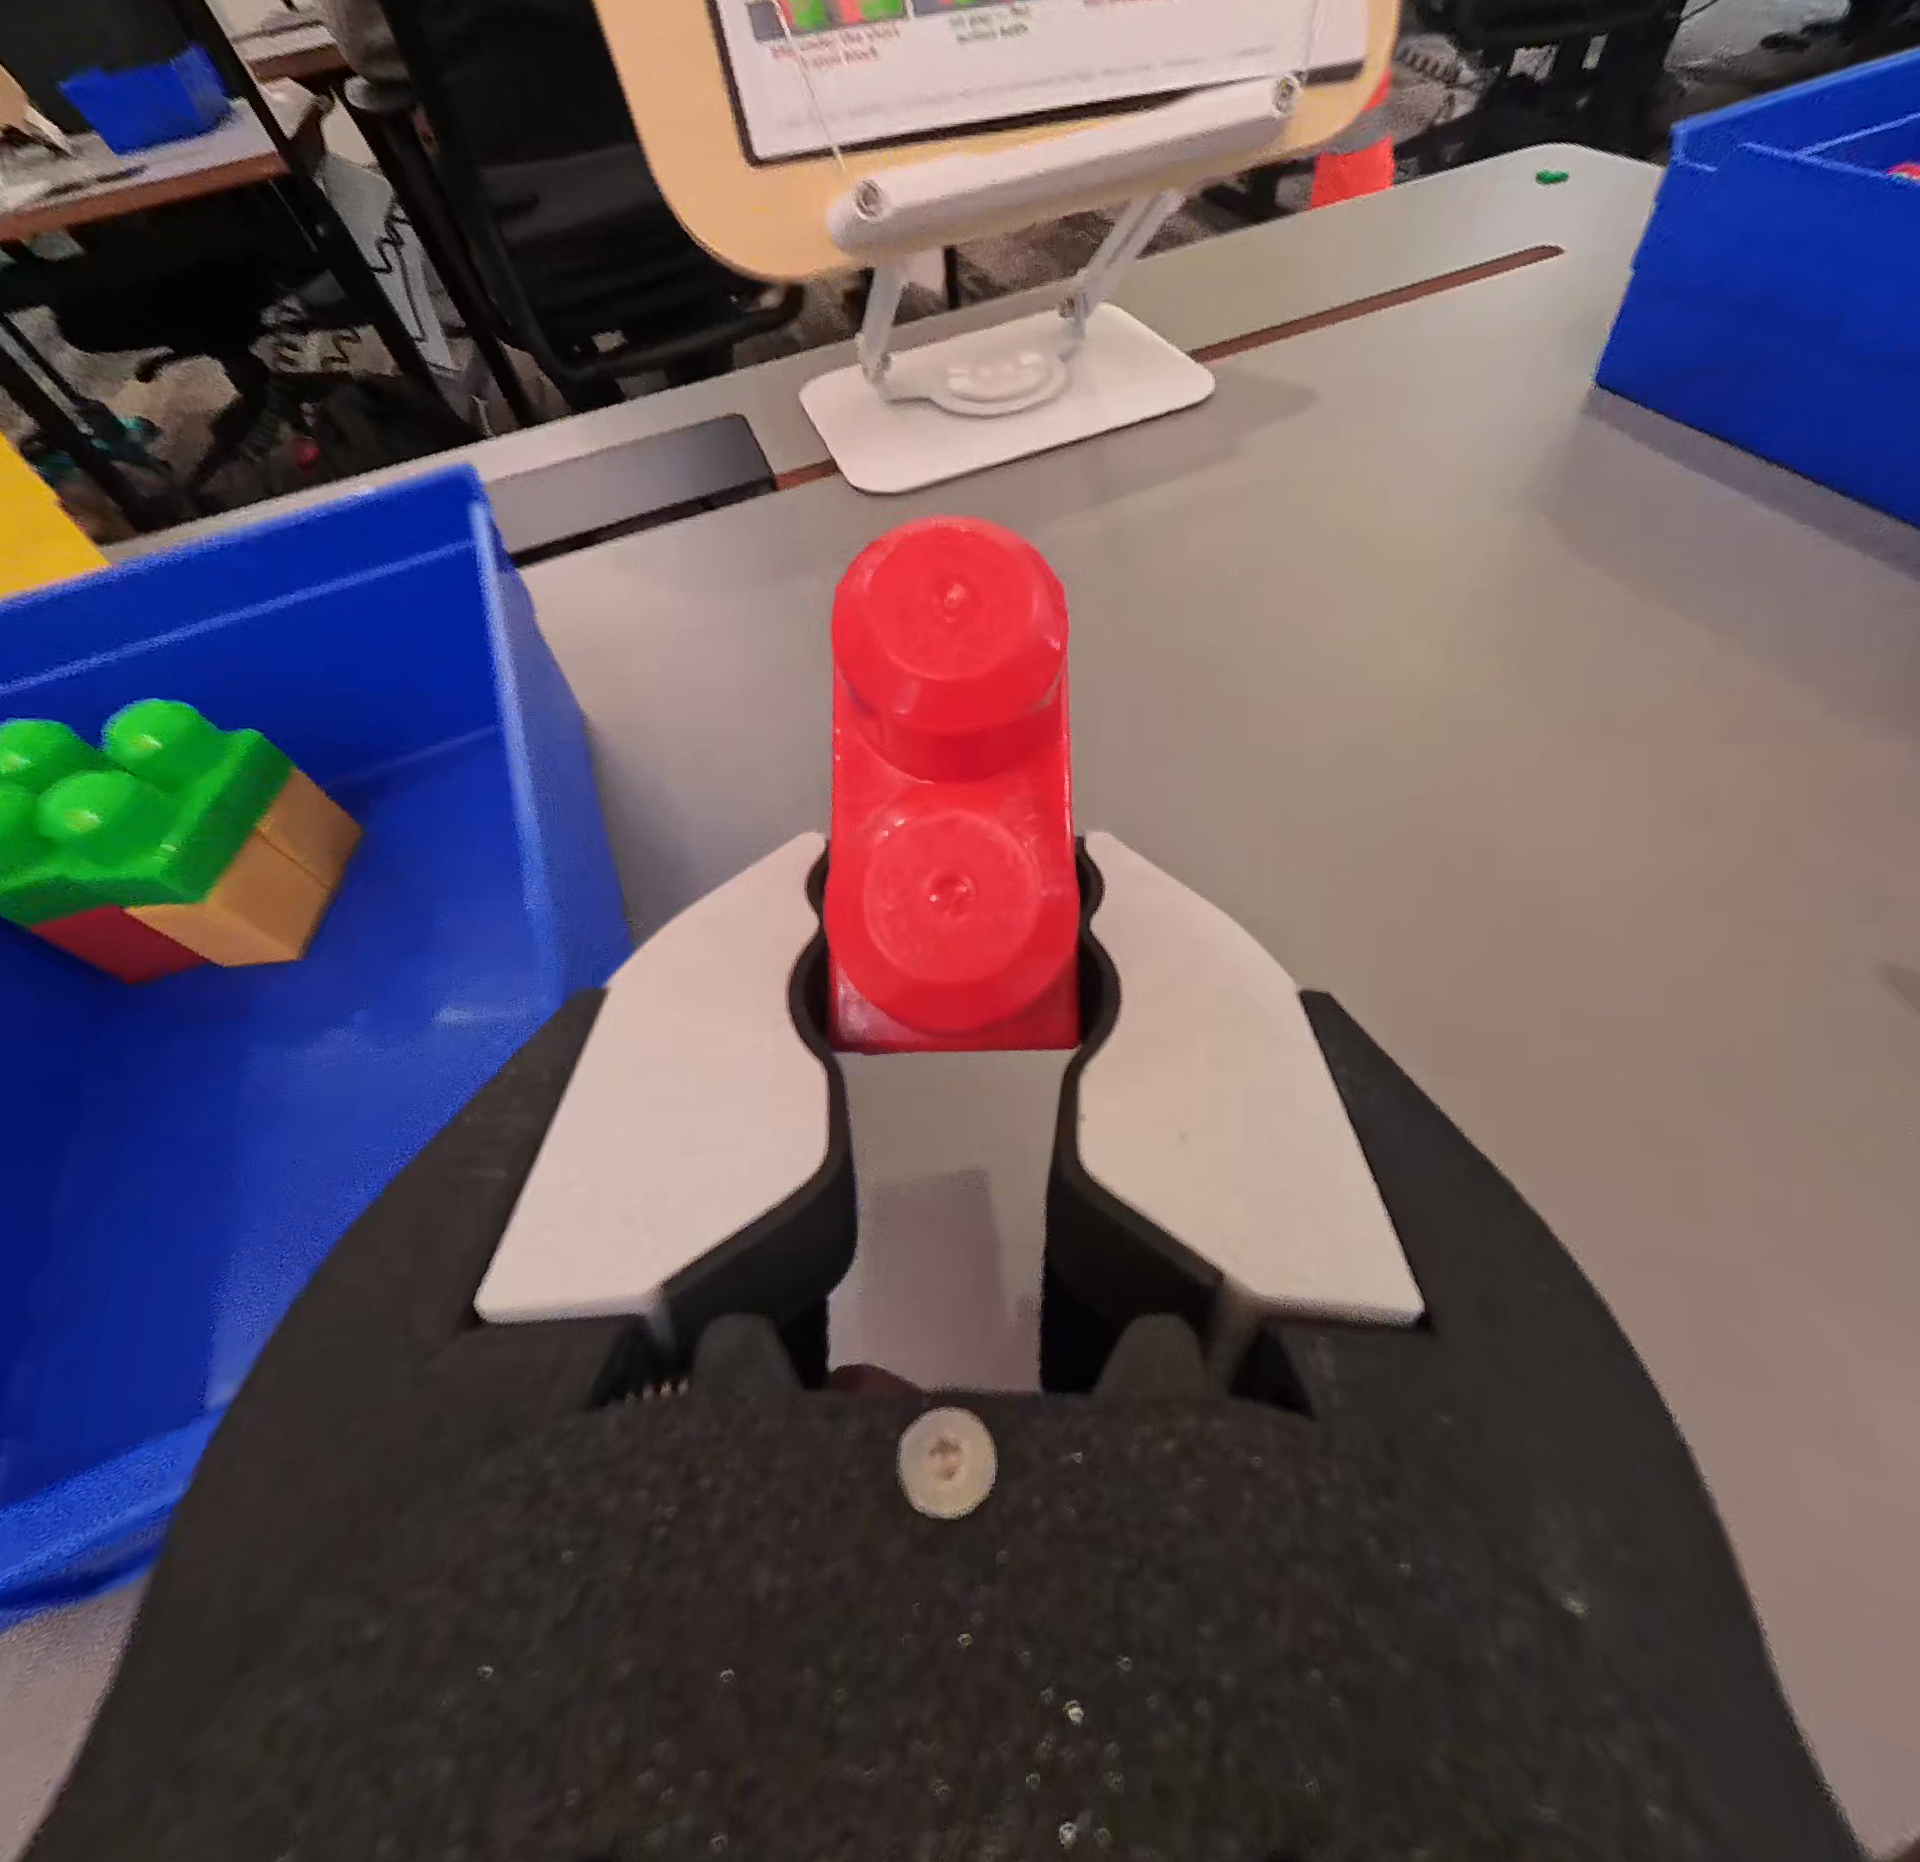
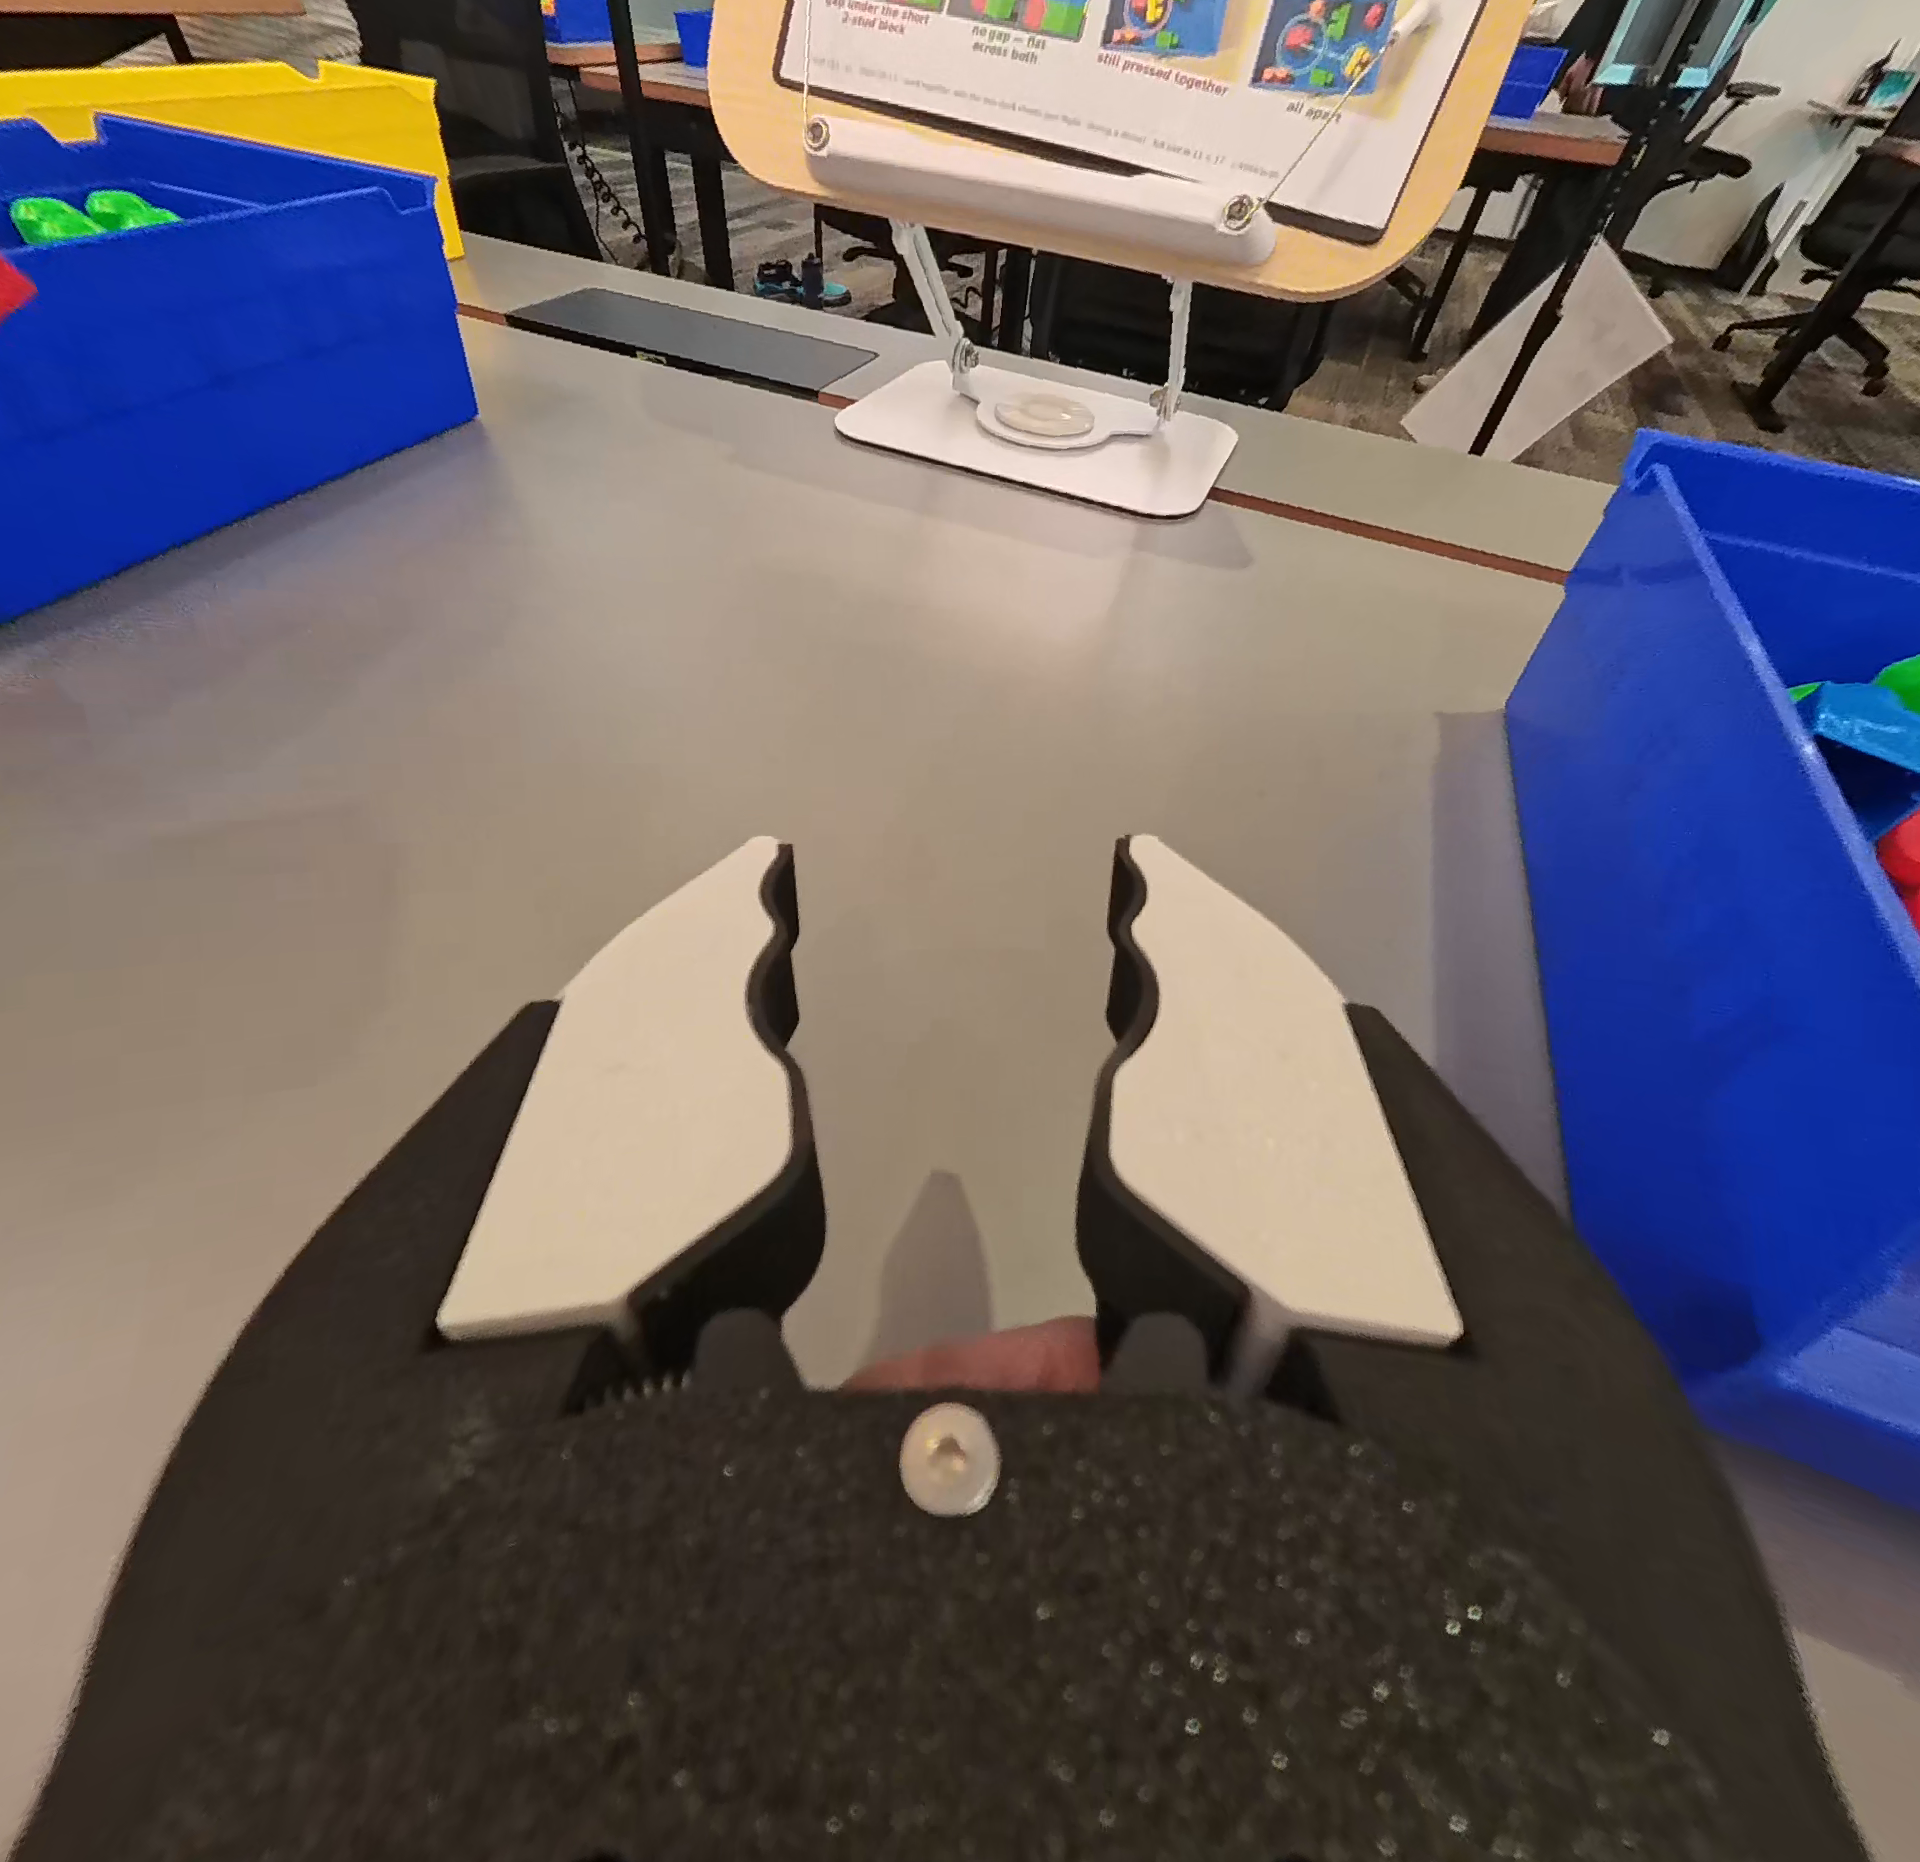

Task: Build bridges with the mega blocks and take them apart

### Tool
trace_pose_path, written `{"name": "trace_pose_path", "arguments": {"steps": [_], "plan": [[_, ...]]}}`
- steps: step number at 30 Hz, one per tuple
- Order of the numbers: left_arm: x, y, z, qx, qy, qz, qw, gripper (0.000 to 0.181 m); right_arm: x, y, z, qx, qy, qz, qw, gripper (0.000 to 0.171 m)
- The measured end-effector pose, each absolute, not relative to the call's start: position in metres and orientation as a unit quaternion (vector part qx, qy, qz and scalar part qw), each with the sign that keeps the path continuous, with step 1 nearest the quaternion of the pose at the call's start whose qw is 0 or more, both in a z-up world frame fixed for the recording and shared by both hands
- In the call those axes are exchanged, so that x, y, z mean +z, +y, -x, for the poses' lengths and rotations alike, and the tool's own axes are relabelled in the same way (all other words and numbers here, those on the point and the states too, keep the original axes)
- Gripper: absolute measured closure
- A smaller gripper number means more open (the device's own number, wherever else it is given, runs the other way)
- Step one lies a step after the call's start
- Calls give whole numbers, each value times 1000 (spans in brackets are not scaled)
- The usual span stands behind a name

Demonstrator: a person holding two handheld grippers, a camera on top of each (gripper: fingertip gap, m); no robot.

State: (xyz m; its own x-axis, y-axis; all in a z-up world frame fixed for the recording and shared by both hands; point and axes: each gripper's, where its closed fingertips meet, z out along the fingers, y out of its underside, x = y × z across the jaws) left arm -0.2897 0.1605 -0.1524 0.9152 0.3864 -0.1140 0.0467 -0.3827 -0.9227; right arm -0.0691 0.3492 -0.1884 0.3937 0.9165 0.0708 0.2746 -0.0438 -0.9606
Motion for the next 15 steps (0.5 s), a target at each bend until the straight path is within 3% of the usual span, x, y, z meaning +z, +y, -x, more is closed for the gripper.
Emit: {"name": "trace_pose_path", "arguments": {"steps": [10, 15], "plan": [[-165, 176, 253, 102, -58, 840, 530, 140, -182, 341, 77, 333, -484, 630, 508, 113], [-146, 209, 206, 10, 99, 841, 532, 140, -164, 300, 100, 382, -661, 489, 423, 108]]}}
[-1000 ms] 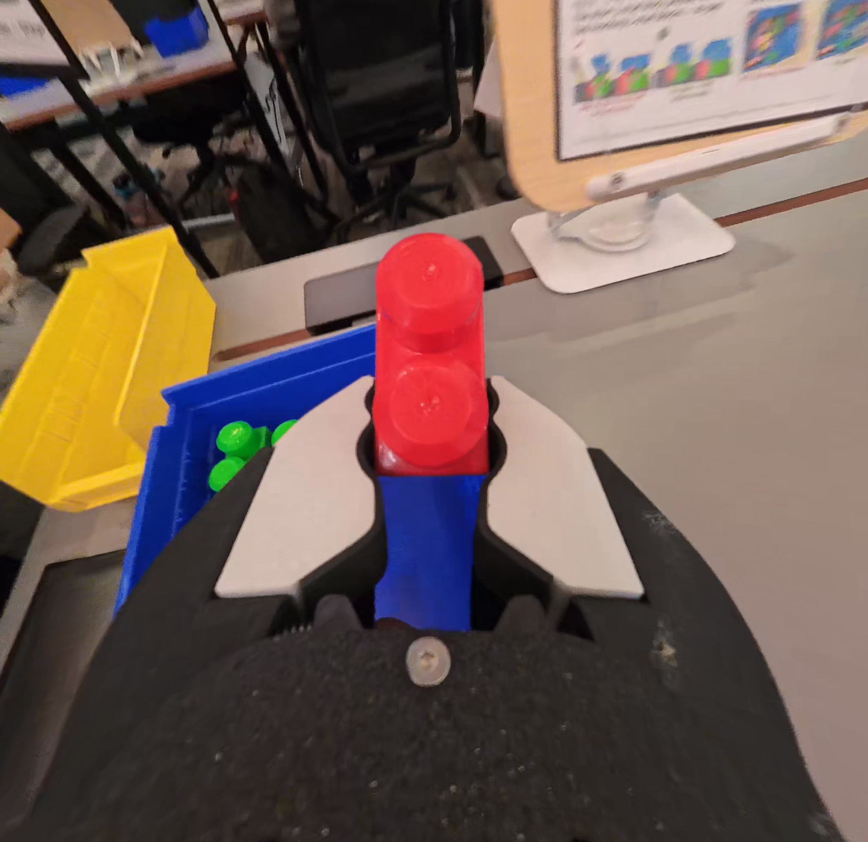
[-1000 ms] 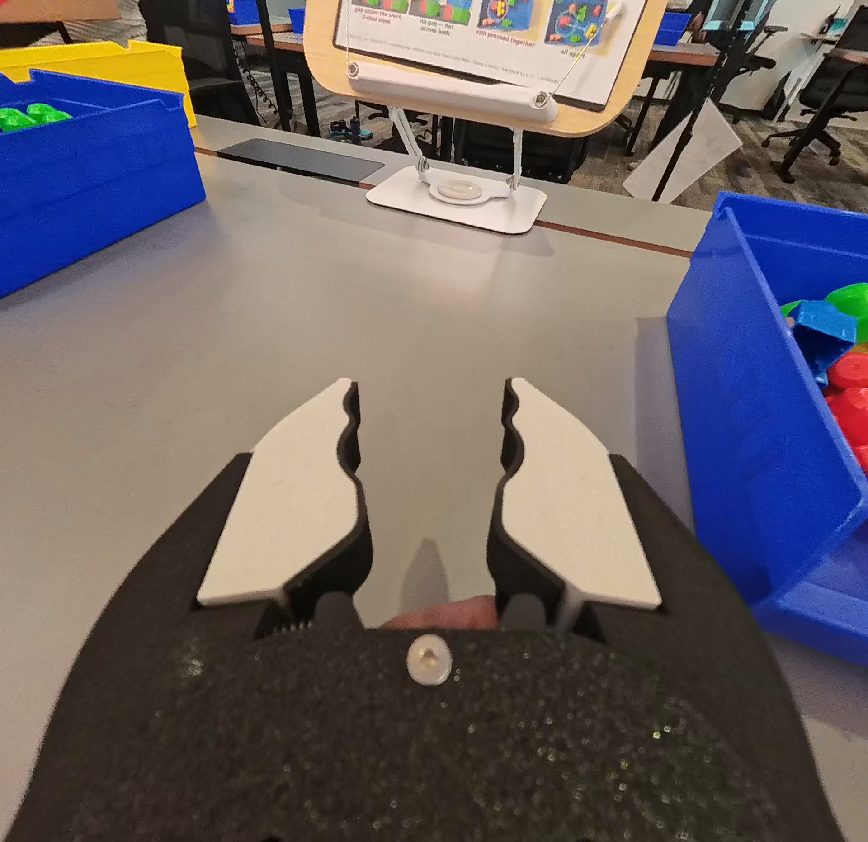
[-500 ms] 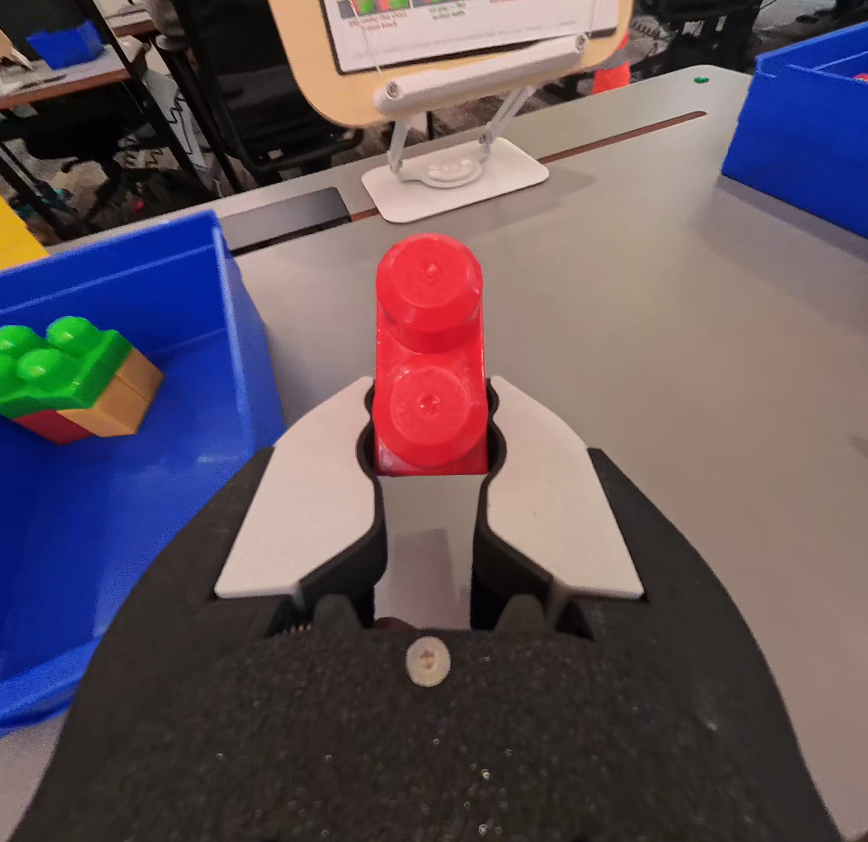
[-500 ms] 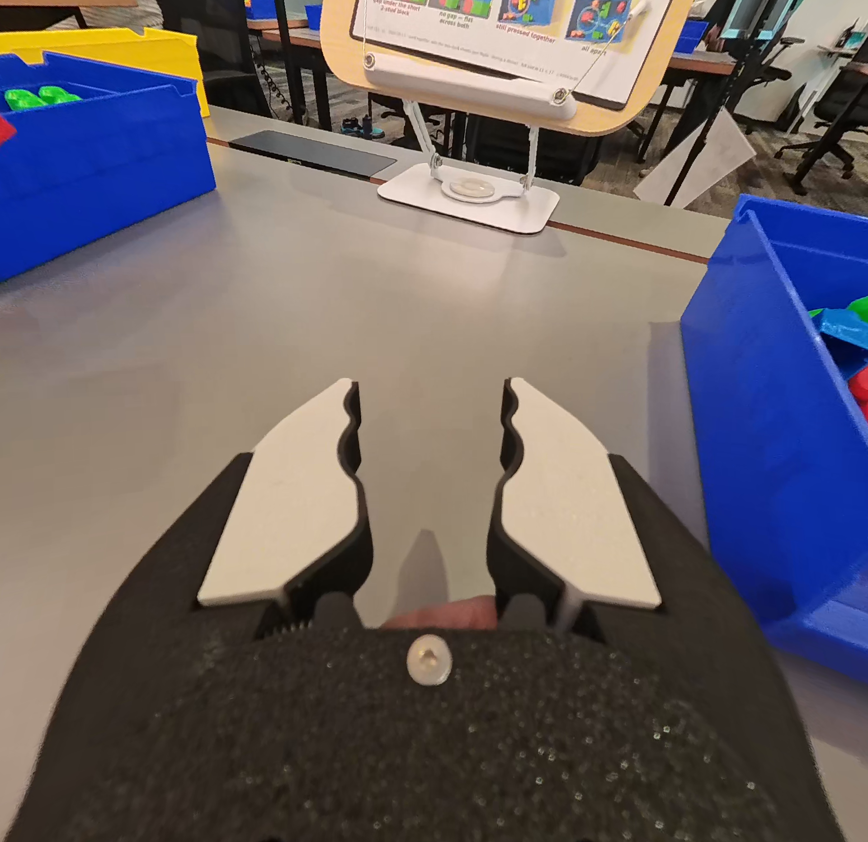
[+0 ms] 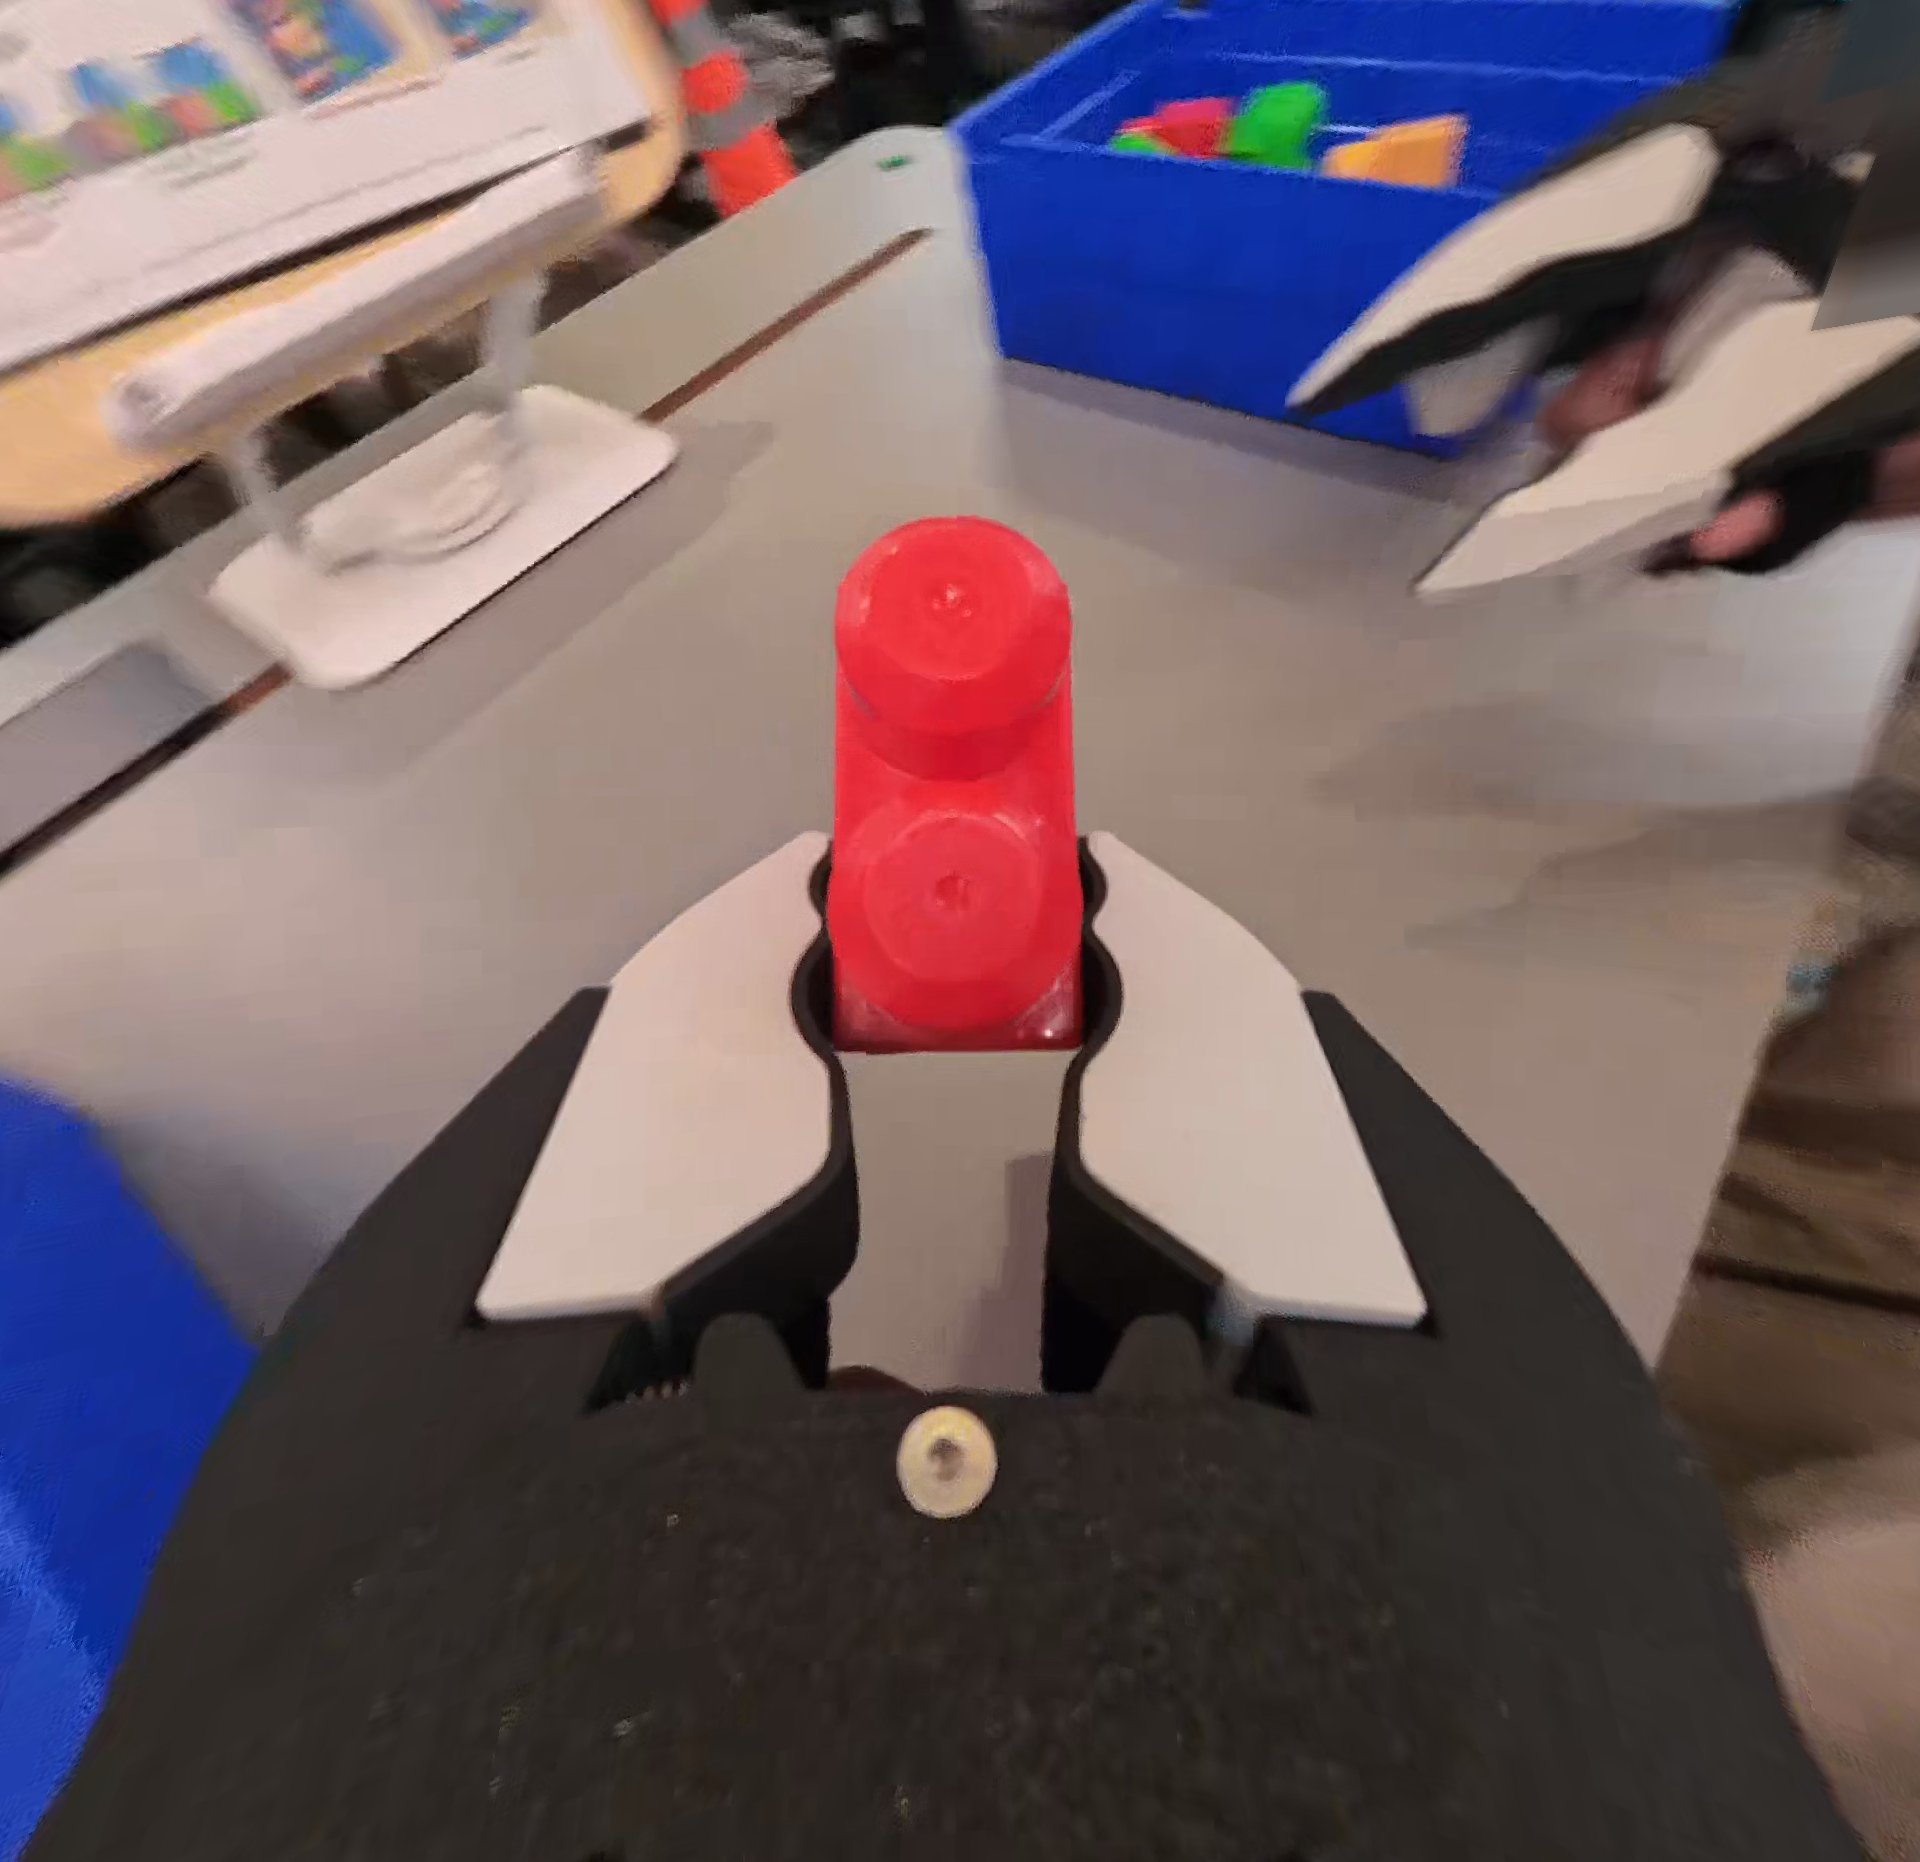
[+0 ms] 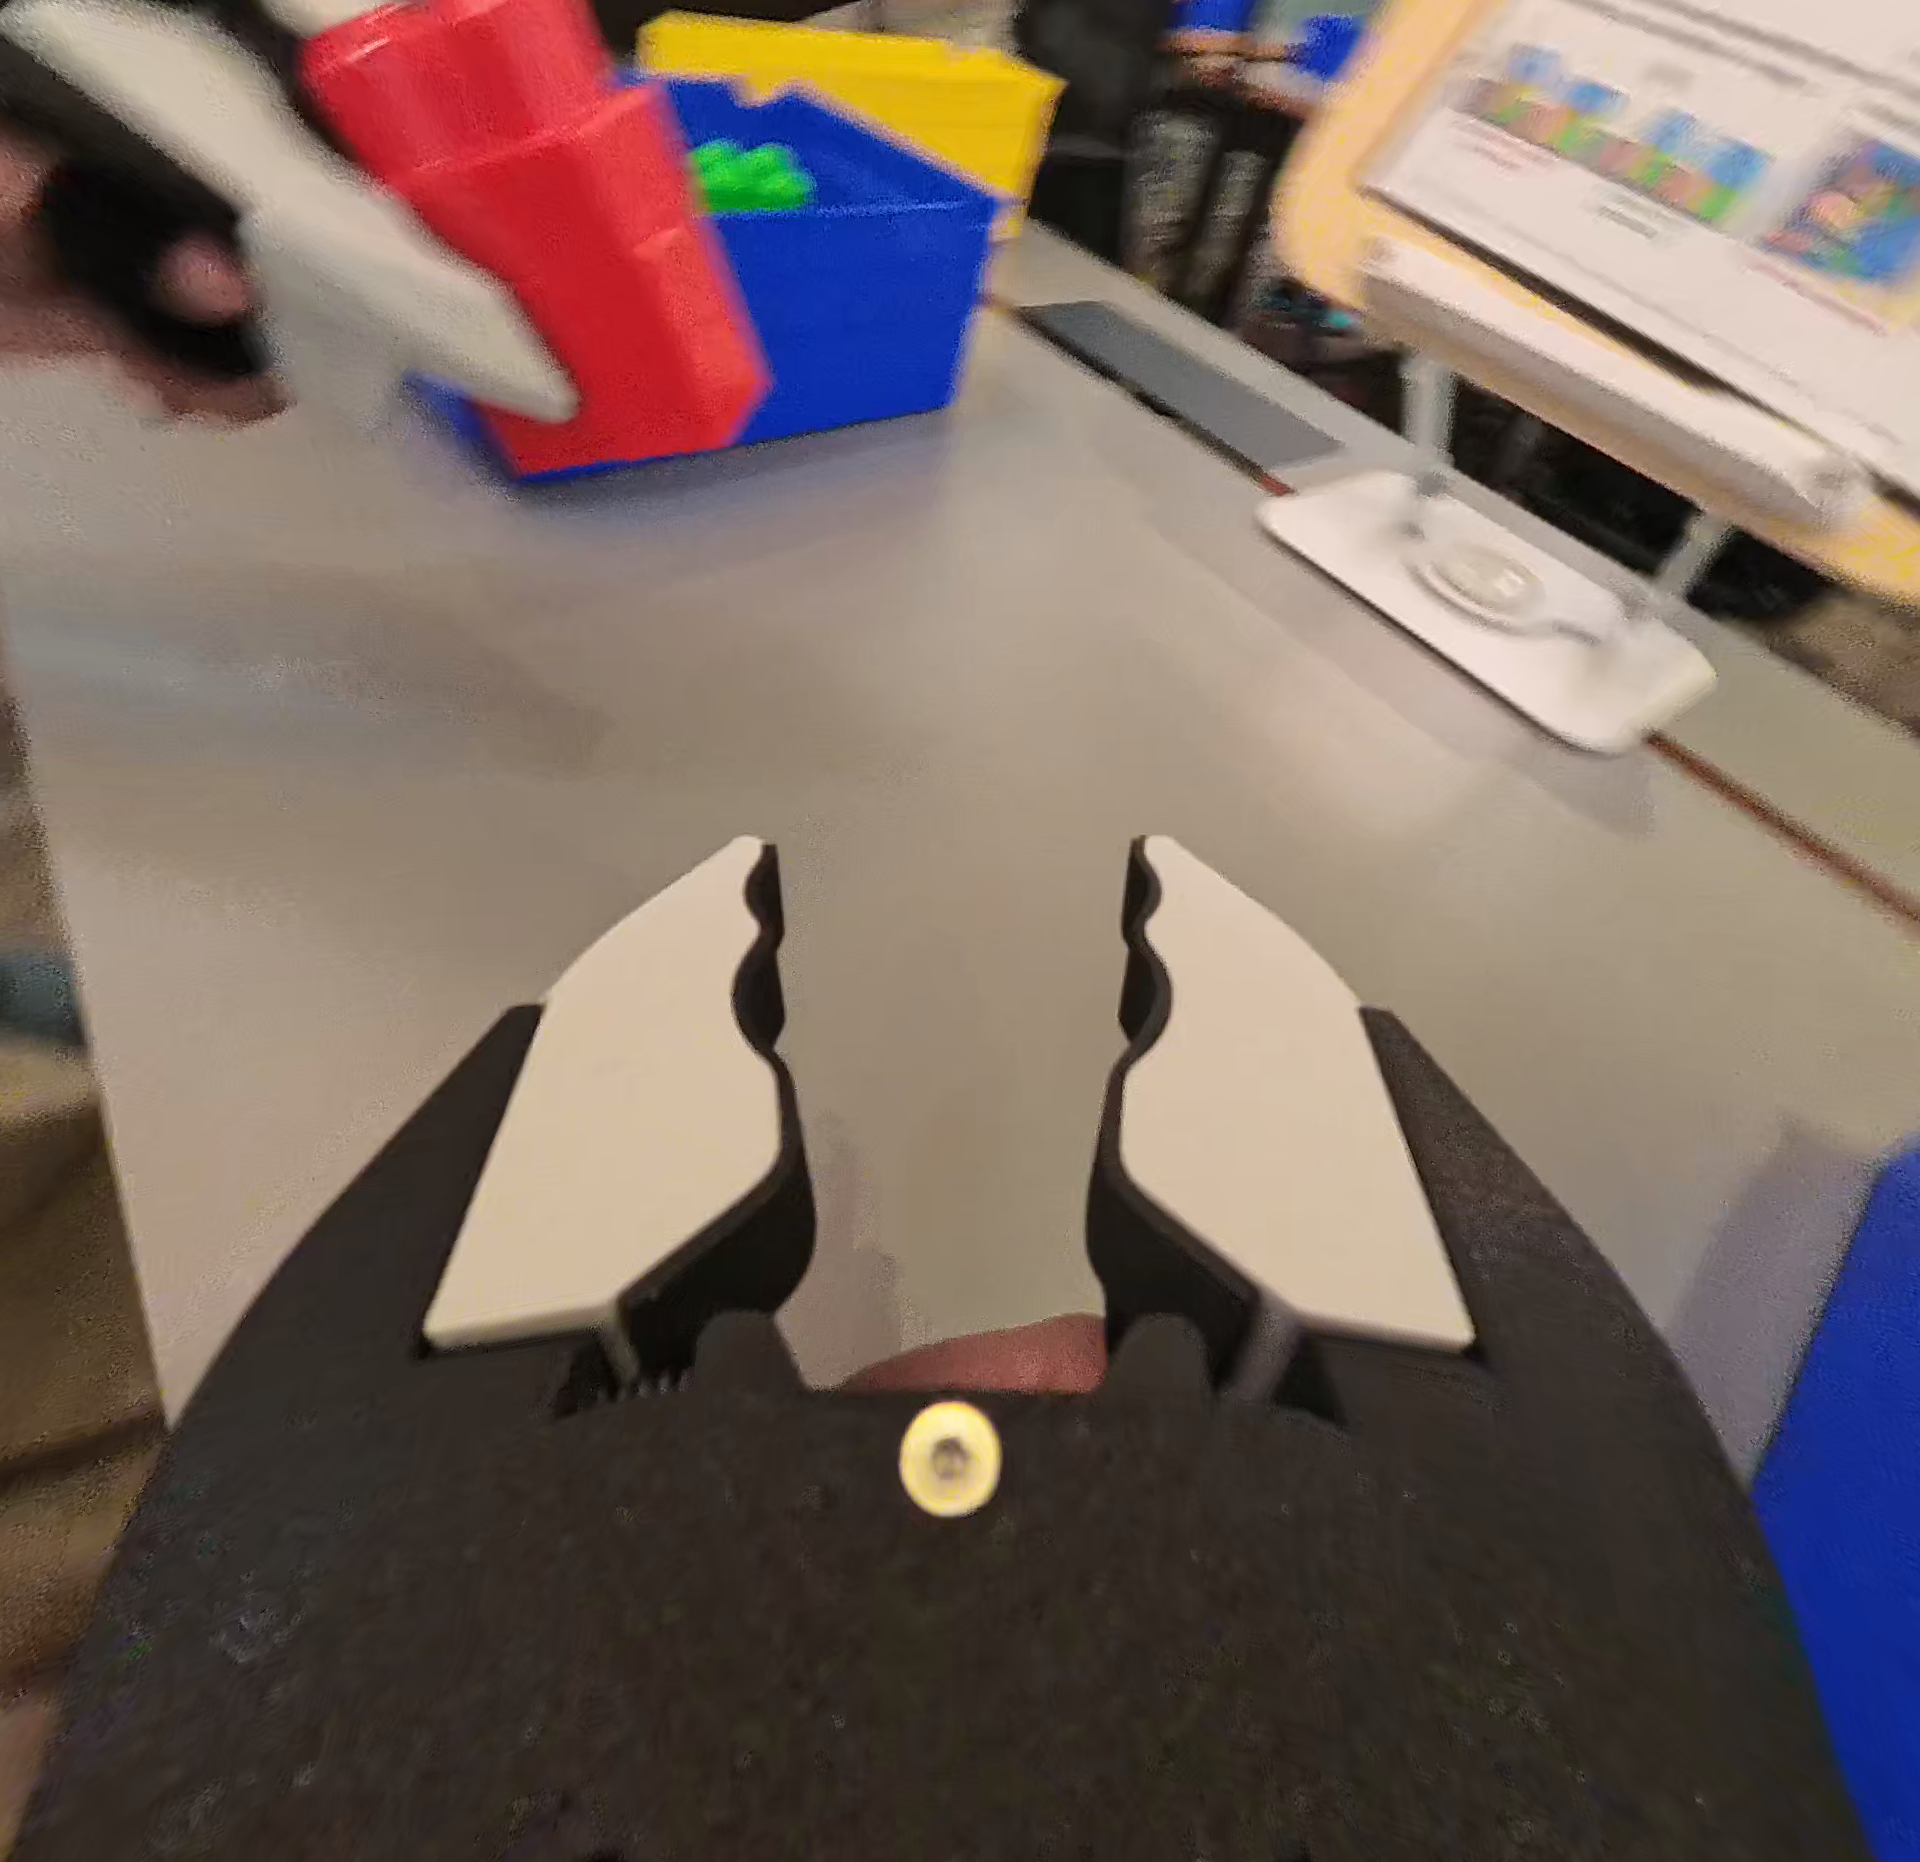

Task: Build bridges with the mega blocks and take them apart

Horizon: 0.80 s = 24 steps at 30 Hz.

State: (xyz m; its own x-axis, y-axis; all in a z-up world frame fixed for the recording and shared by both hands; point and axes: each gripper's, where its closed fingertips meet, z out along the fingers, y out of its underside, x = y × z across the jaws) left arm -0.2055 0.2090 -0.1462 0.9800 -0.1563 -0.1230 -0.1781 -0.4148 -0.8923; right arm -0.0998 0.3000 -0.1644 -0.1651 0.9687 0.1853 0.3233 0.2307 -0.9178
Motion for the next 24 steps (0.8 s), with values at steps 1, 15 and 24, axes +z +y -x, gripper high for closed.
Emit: {"name": "trace_pose_path", "arguments": {"steps": [1, 15, 24], "plan": [[-142, 215, 195, -5, 141, 836, 531, 140, -162, 293, 102, 371, -700, 451, 411, 108], [-155, 262, 115, -90, 409, 784, 457, 140, -154, 265, 125, 361, -805, 316, 349, 121], [-160, 259, 113, -85, 419, 779, 459, 140, -166, 261, 121, 361, -820, 304, 323, 134]]}}
